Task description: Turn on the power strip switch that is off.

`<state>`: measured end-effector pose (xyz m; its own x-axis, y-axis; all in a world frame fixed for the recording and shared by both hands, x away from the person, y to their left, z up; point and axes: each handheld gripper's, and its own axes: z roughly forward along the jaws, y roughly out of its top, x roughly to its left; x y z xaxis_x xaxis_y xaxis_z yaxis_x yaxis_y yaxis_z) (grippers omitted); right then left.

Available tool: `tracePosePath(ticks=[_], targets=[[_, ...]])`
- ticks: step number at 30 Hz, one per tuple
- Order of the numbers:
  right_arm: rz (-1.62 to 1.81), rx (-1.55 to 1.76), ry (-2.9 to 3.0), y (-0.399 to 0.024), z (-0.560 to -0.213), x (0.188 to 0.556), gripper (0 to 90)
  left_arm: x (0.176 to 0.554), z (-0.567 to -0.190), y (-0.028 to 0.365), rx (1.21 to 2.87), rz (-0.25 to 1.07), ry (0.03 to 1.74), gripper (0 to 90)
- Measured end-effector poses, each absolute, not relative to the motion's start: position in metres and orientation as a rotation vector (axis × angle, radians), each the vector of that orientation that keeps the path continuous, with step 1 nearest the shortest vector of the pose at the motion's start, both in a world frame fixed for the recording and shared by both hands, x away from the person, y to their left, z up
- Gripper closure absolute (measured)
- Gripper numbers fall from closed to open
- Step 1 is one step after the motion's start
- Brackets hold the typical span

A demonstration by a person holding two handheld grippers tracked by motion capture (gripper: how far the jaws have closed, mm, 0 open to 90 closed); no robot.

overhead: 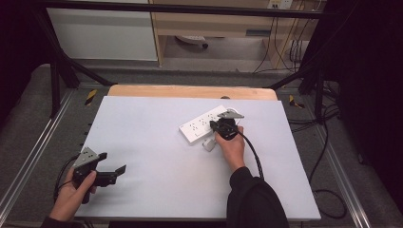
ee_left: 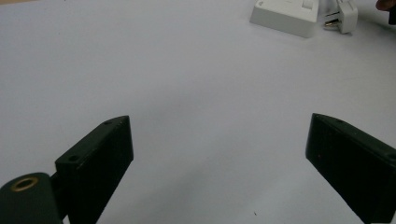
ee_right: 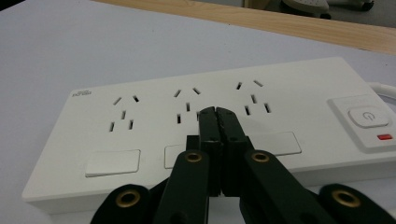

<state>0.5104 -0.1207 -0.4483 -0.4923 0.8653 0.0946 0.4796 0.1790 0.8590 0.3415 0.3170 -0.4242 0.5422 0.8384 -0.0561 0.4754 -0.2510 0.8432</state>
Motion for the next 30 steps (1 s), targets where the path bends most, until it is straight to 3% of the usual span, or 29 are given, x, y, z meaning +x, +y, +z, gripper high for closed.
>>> tracePosePath(ticks=[30], targets=[[1.239, 1.270, 2.045, -0.1215, -0.4501, 0.5110, 90.0, 0.3415, -0.4244, 0.3170, 1.902, 0.519, 1.070, 7.5]])
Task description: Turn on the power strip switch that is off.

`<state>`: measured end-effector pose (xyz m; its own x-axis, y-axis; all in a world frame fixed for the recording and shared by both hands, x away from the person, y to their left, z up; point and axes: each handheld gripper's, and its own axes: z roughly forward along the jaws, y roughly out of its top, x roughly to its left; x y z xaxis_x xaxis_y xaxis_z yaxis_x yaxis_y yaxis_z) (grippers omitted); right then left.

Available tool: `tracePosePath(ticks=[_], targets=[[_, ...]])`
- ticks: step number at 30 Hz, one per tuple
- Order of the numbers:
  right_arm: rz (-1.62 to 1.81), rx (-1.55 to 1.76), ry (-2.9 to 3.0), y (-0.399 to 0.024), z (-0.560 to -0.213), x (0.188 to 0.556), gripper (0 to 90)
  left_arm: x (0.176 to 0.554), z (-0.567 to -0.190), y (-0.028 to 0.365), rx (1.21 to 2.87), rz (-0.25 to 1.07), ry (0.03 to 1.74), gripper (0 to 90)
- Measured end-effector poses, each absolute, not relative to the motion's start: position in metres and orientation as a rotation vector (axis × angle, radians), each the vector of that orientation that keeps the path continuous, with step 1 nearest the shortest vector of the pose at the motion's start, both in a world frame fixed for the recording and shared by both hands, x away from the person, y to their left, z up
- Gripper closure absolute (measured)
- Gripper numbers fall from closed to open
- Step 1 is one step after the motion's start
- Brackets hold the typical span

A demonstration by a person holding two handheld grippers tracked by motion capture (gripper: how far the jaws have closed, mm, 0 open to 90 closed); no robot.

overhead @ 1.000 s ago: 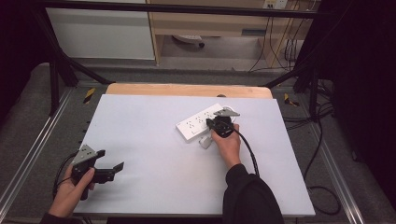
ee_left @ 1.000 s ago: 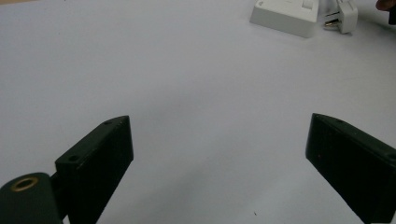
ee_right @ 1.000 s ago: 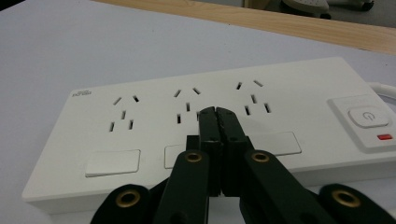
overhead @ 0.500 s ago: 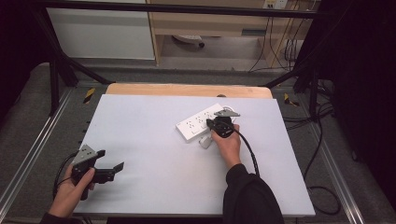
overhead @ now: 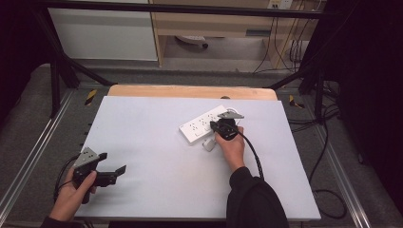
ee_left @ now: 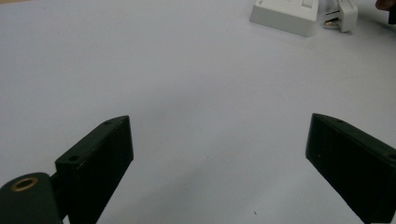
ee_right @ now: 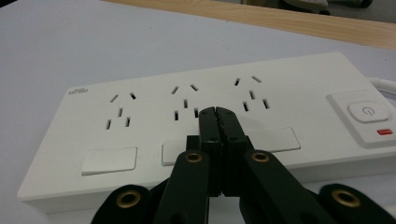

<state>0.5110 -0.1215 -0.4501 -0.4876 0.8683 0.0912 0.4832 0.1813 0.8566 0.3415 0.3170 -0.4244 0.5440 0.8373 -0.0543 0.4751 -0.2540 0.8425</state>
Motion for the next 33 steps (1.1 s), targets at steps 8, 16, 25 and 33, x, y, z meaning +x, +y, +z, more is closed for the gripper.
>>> tracePosePath(ticks=[8, 16, 25, 33], targets=[[1.226, 1.294, 2.041, -0.122, -0.449, 0.510, 90.0, 0.341, -0.424, 0.317, 1.910, 0.522, 1.065, 7.5], [1.236, 1.281, 2.030, -0.124, -0.443, 0.509, 90.0, 0.341, -0.424, 0.317, 1.910, 0.521, 1.065, 7.5], [1.223, 1.283, 1.999, -0.130, -0.434, 0.507, 83.6, 0.341, -0.424, 0.317, 1.910, 0.524, 1.066, 7.4], [1.235, 1.294, 1.993, -0.135, -0.427, 0.505, 71.8, 0.341, -0.425, 0.316, 1.914, 0.522, 1.066, 7.4]])
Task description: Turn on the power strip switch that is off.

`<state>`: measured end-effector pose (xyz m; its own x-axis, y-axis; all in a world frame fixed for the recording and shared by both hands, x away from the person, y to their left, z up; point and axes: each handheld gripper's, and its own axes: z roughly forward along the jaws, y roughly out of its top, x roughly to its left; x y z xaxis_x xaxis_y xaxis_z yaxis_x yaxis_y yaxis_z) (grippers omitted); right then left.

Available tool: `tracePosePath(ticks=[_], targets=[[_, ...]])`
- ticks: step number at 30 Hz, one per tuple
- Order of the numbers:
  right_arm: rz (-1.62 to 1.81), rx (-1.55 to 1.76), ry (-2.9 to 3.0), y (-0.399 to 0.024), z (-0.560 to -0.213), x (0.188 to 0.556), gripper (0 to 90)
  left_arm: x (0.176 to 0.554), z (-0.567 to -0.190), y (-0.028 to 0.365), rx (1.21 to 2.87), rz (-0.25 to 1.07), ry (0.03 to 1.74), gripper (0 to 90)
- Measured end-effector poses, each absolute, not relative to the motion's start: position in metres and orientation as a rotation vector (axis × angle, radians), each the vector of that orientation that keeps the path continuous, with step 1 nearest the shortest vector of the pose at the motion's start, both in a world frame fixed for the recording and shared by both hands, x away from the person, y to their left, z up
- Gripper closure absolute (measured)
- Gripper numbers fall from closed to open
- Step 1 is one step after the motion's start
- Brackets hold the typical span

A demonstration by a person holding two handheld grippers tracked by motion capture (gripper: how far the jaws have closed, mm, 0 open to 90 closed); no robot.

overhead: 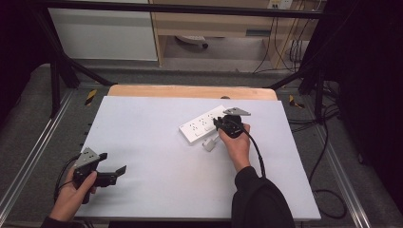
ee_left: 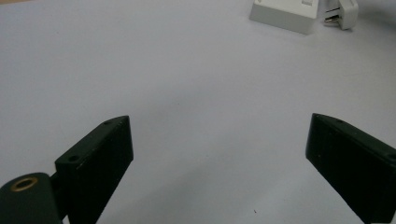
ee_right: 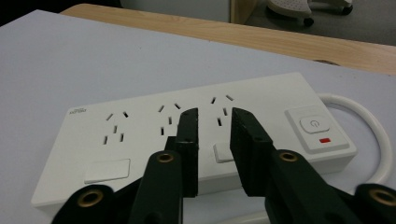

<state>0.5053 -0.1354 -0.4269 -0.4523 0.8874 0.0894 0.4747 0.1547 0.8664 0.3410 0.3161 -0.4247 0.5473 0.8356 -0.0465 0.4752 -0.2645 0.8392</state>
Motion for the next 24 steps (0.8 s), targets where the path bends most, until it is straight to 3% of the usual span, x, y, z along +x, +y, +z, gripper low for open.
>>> tracePosePath(ticks=[6, 17, 24], targets=[[1.231, 1.304, 1.992, -0.138, -0.422, 0.503, 62.8, 0.341, -0.425, 0.316, 1.914, 0.523, 1.067, 7.4], [1.244, 1.358, 1.981, -0.146, -0.414, 0.501, 31.5, 0.341, -0.425, 0.316, 1.918, 0.525, 1.070, 7.4], [1.258, 1.374, 1.978, -0.150, -0.407, 0.498, 21.7, 0.341, -0.425, 0.316, 1.925, 0.528, 1.070, 7.3]])
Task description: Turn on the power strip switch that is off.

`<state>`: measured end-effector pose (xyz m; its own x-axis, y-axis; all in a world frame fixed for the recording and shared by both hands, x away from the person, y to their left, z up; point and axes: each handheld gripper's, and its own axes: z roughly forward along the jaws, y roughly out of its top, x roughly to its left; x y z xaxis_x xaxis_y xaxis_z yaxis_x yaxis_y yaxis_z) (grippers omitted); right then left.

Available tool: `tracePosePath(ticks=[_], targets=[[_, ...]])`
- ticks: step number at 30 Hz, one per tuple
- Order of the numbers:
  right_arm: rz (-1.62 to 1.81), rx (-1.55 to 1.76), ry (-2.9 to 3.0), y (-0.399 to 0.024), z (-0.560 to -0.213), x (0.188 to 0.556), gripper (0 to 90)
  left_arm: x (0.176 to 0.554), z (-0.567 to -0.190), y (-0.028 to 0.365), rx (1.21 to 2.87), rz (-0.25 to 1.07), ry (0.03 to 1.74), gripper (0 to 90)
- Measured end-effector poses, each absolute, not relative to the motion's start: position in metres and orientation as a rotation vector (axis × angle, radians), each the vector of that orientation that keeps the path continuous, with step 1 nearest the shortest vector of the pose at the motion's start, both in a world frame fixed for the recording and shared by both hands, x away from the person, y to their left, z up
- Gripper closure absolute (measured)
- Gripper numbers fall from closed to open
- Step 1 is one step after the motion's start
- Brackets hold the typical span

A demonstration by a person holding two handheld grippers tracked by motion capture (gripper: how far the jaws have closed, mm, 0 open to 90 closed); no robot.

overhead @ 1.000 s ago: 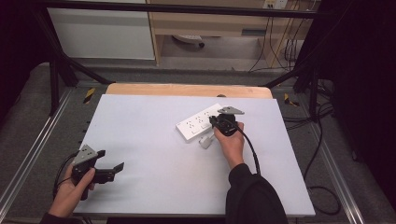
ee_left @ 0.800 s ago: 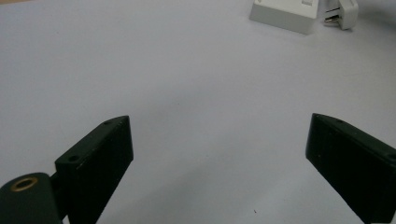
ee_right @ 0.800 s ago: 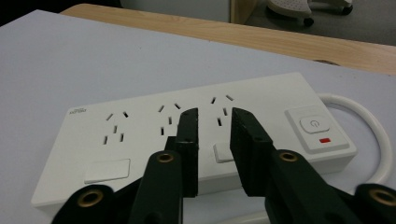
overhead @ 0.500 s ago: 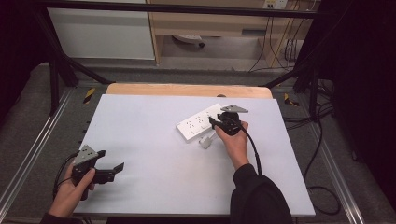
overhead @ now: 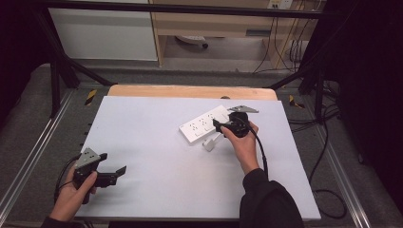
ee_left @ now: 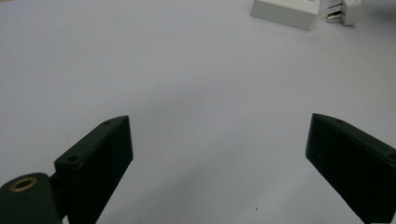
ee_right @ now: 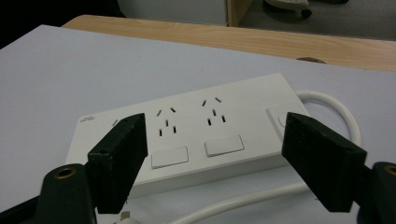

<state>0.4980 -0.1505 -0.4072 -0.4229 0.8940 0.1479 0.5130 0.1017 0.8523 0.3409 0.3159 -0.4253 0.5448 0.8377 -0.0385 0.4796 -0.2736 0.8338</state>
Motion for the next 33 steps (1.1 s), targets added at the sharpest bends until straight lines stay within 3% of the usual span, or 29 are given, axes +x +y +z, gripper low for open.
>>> tracePosePath(ticks=[17, 33], targets=[[1.204, 1.388, 1.965, -0.166, -0.385, 0.478, 4.8, 0.341, -0.425, 0.316, 1.921, 0.528, 1.079, 7.3], [1.182, 1.319, 1.919, -0.199, -0.381, 0.433, 4.7, 0.341, -0.426, 0.317, 1.921, 0.527, 1.091, 7.0]])
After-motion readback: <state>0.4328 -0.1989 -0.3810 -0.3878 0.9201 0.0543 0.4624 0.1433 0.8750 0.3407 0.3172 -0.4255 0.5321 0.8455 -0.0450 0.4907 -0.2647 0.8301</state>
